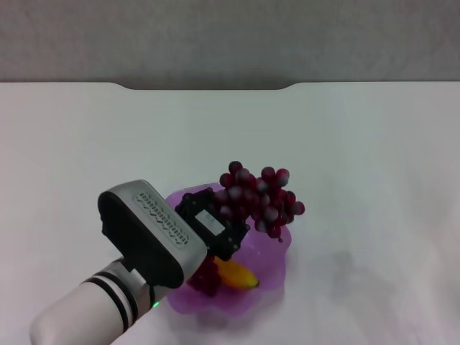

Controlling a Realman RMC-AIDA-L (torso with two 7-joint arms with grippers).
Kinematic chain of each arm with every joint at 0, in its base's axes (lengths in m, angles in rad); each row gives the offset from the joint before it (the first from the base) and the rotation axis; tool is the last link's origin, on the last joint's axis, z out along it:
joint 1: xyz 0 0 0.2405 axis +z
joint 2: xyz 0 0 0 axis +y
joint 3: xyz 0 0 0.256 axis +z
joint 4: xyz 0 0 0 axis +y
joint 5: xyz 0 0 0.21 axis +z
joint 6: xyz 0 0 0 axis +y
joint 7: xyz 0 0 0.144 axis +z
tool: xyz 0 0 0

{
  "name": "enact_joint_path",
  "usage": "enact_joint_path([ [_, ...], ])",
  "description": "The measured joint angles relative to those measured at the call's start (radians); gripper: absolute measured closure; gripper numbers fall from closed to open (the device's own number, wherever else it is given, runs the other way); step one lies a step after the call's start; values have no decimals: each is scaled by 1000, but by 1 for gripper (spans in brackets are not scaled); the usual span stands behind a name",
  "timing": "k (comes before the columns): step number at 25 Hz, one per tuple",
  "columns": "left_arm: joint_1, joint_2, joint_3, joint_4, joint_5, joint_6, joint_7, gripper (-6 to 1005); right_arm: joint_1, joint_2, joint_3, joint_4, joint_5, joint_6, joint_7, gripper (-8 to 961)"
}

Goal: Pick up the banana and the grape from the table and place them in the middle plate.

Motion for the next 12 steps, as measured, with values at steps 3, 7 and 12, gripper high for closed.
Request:
enact_joint_path([
  [3,-3,-1,1,7,-7,1,0,579,2,0,-4,0,0,0,0,954],
  [7,-16,-2,-5,39,-8,7,0,580,3,0,-4,0,0,0,0,953],
  [12,-66,-5,-2,129,-63,66,-1,580,3,0,-4,4,1,0,0,953],
])
